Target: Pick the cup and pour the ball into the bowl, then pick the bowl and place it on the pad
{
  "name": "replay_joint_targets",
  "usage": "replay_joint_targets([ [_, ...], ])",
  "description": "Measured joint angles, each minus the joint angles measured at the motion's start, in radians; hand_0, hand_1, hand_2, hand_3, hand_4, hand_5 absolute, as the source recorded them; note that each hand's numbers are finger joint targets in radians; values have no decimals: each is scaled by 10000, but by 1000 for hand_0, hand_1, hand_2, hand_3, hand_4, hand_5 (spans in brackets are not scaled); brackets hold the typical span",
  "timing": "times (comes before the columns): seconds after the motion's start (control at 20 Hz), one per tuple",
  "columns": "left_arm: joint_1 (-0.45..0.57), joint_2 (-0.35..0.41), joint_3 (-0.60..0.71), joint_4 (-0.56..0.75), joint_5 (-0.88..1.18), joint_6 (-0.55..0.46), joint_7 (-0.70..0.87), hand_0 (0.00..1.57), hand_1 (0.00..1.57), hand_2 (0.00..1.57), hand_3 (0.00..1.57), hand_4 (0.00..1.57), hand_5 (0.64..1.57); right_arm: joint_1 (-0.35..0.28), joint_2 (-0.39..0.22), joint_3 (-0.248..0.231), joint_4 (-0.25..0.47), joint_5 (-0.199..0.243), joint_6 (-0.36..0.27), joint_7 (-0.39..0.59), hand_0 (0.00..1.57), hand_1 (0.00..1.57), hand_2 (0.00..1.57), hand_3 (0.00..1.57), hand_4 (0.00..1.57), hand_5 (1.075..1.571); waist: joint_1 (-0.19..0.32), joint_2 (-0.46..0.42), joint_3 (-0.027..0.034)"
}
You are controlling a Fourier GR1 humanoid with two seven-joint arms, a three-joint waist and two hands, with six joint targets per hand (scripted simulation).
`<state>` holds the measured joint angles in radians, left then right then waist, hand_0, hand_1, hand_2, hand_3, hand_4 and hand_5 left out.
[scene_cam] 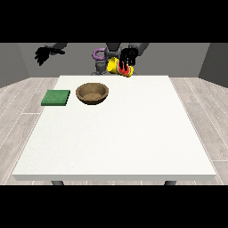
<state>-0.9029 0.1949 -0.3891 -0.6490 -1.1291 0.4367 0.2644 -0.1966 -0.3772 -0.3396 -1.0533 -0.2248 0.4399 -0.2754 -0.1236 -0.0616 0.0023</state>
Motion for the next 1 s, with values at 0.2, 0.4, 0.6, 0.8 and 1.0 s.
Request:
replay_joint_targets([
  [0.2, -509, -598, -1160, 218, -1408, -800, 614, 1494, 1494, 1571, 1571, 1571, 1019, -131, -148, -85, 293, 9, 125, -204, 0, 0, 0, 0, 0, 1571, -68, 115, 2],
  [0.4, -941, -906, -2338, 598, -2790, -1737, 891, 1522, 1522, 1571, 1571, 1510, 1221, -286, -156, -30, 447, 1, 292, -282, 0, 0, 0, 0, 0, 1570, -180, 195, 1],
  [0.6, -1091, -1058, -3364, 890, -3982, -2612, 985, 1465, 1465, 1571, 1571, 1481, 1216, -247, -183, -37, 596, -33, 380, -209, 0, 0, 0, 0, 0, 1571, -122, -60, -5],
  [0.8, -1109, -1238, -4004, 969, -4851, -3279, 901, 1446, 1446, 1571, 1571, 1530, 1131, -188, -260, -129, 709, -23, 342, -289, 0, 0, 0, 0, 0, 1571, 19, -103, -12],
  [1.0, -1290, -1270, -4018, 891, -5345, -3726, 616, 1447, 1447, 1571, 1571, 1532, 1135, -224, -114, -2, 615, -29, 270, -43, 0, 0, 0, 0, 0, 1568, 9, -107, -19],
])
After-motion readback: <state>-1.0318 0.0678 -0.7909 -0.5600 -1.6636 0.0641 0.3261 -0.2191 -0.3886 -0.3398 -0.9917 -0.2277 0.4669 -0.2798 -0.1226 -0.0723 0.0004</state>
